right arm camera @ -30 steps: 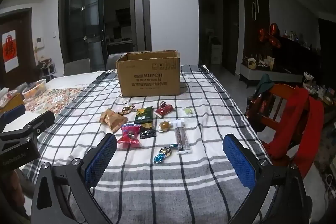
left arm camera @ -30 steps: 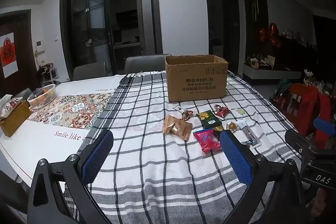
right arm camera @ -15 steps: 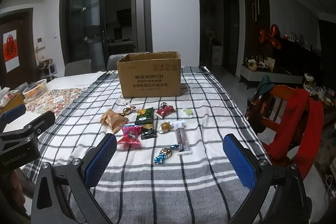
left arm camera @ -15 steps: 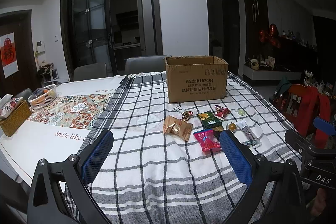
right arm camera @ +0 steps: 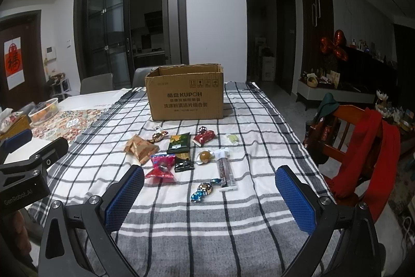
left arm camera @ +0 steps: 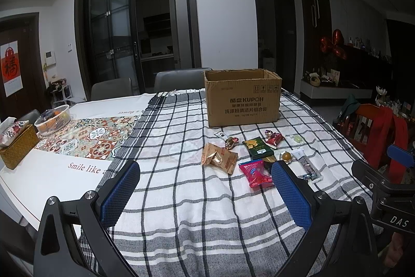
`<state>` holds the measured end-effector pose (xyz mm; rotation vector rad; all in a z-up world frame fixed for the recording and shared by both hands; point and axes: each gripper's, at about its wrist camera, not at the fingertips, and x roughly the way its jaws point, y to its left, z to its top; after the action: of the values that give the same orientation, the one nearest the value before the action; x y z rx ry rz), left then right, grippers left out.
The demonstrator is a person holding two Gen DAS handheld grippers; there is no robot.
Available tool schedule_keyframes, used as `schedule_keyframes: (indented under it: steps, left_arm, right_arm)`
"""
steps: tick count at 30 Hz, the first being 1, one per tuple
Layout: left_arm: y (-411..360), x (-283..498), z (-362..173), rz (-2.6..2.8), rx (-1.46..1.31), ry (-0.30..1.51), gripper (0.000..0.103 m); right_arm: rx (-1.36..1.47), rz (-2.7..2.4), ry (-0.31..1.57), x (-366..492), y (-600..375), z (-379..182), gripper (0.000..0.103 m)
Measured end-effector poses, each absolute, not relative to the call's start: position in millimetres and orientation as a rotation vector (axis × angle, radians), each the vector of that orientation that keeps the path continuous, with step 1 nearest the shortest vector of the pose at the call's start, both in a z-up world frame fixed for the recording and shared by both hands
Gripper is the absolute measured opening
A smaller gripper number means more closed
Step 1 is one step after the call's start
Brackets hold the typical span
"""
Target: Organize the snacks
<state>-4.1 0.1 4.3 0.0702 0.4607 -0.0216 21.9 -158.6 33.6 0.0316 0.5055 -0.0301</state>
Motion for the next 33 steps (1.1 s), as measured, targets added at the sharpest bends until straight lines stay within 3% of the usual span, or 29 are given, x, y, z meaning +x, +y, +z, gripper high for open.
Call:
schedule_keyframes:
  steps: [33]
  left_arm:
    - [0.7,-6.6,8.3,-0.022,0.071,0.461,0.103]
  right_arm:
    - [0.033,-0.029,0.505,21.8,-158.5,33.3,0.102]
